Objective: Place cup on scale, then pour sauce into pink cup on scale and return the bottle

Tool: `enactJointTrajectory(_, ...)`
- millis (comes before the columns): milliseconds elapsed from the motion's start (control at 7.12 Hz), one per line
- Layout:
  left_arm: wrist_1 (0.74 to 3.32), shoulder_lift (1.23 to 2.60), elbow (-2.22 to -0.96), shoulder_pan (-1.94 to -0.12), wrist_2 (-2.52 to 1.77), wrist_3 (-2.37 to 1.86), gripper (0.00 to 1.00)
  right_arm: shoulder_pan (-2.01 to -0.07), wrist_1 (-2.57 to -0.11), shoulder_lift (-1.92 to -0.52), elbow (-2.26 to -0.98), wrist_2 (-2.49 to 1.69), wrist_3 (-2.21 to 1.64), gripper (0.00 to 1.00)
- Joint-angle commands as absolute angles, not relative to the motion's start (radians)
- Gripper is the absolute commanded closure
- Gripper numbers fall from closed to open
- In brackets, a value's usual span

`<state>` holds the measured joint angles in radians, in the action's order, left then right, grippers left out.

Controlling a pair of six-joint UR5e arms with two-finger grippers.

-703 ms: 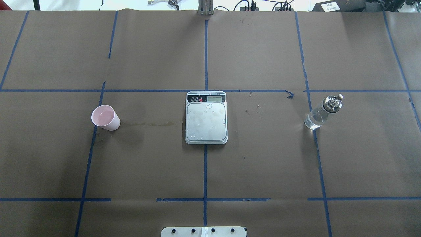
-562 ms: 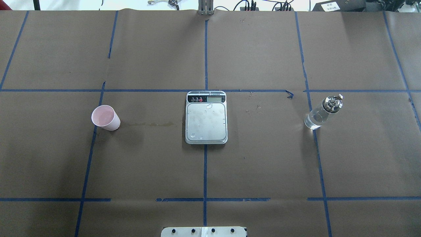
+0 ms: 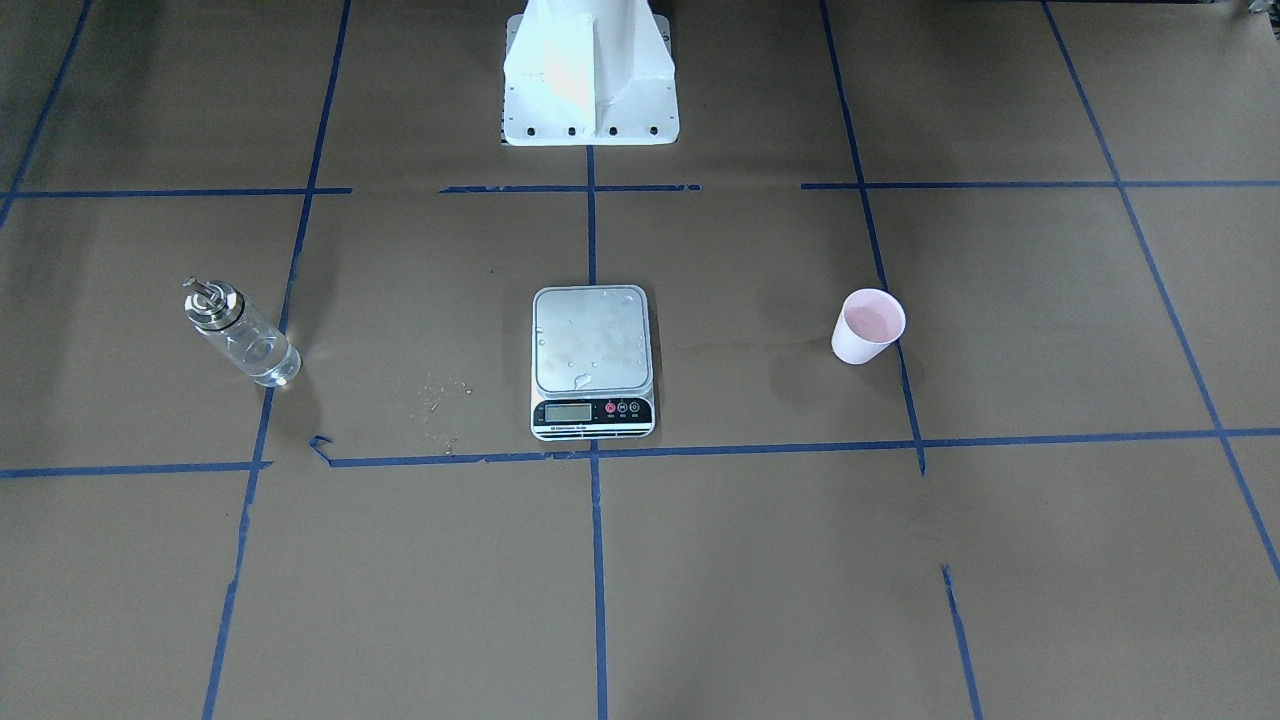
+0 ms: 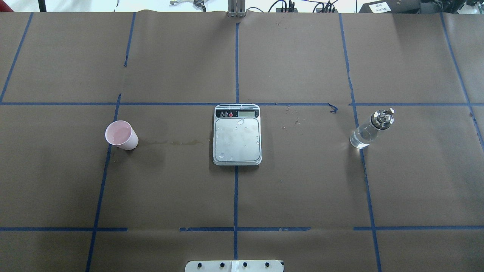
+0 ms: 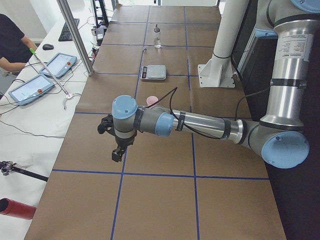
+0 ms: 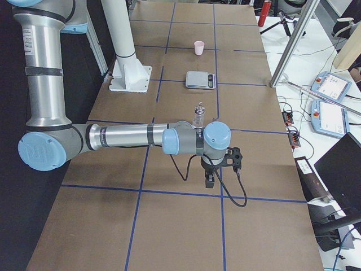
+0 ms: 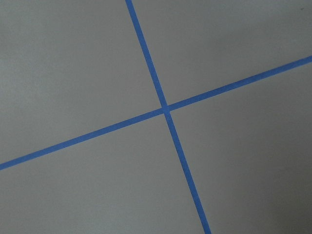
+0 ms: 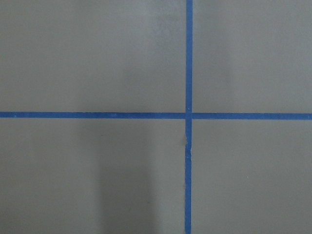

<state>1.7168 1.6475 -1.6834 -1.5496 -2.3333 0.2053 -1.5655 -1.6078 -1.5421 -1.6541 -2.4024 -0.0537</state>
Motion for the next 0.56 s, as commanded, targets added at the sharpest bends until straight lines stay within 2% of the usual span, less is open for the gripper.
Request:
enactJointTrajectory(0,1.824,1.675,-1.763,-1.396,-2.385,-0.080,0.00,-1.559,-1.606,-1.514,-1.661,-2.402,-0.055,0.00)
enactJointTrajectory(141,1.827,1.690,-1.799,-1.363,-2.455,-0.227,0.00,-1.551,-1.611,-1.505,-1.663,-2.398,-0.054,0.00)
enactJointTrajectory(281,1.835,1.725,-1.778,-1.317,-2.559,-0.464,0.00,-1.543,-1.608,-1.505,-1.654,-2.396,-0.055,0.00)
enactJointTrajectory(422,1.876,1.745,-1.825,-1.211,-2.480,-0.594,0.00,-1.542,-1.608,-1.512,-1.634,-2.398,-0.058,0.00)
